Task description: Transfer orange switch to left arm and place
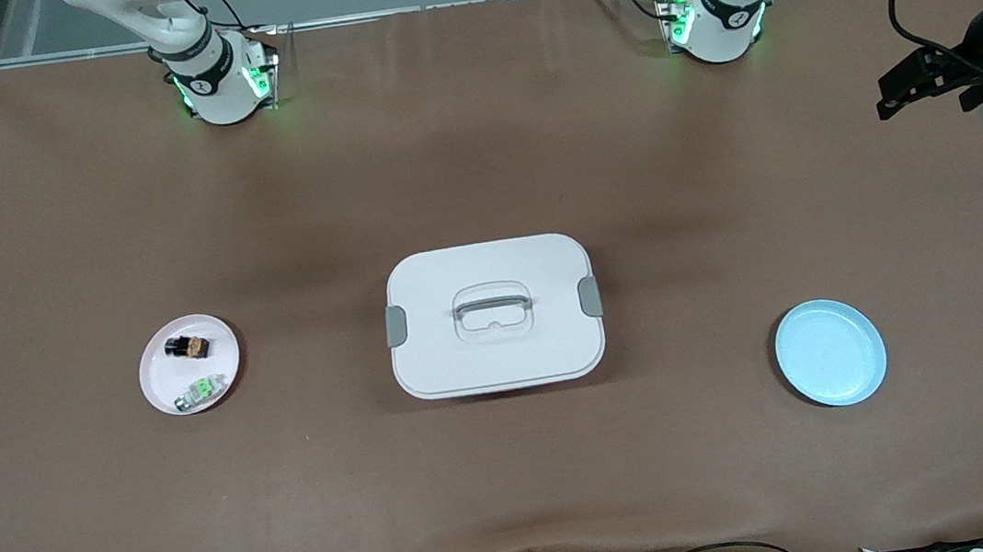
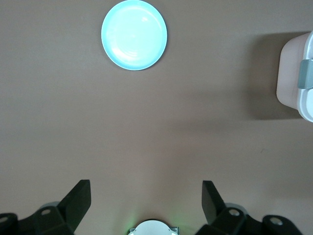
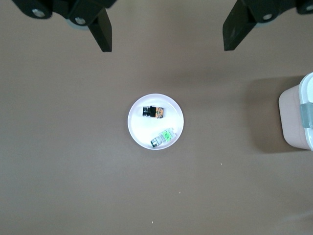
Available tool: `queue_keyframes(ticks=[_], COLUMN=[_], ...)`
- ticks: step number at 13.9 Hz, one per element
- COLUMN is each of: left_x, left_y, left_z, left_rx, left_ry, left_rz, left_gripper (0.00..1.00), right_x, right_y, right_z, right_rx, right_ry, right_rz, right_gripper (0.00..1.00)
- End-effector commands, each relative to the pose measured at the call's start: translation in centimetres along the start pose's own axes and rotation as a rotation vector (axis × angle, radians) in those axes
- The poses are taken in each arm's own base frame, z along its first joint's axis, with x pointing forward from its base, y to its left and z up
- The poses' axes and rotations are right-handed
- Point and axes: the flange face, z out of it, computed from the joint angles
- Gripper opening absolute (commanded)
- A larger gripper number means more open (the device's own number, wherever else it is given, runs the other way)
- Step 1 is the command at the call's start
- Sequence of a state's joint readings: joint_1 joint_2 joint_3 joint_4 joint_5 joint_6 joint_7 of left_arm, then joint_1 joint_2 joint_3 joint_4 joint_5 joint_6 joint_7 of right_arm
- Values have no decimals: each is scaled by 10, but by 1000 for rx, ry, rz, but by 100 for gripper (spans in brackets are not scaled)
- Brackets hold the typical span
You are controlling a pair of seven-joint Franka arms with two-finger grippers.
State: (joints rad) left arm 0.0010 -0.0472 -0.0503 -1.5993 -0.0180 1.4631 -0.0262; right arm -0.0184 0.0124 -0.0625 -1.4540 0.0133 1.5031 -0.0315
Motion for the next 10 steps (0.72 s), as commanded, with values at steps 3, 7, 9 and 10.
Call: queue_keyframes(ticks=[3,7,9,10], left_x=[-1,0,0,0], left_y=[0,-1,-1,-2], left_z=[-3,-3,-3,-3], left_rx=[22,21,21,21], left_ry=[-4,-6,-6,-6], left_rz=[4,4,5,5], left_gripper=[100,100,100,100], right_x=[22,42,49,51], right_y=[7,13,13,12], right_z=[37,78,85,87], right_rx=[-26,-33,-40,-39], right_ry=[-37,-99,-79,-81], right_rz=[12,14,12,10], right_gripper=[100,100,100,100])
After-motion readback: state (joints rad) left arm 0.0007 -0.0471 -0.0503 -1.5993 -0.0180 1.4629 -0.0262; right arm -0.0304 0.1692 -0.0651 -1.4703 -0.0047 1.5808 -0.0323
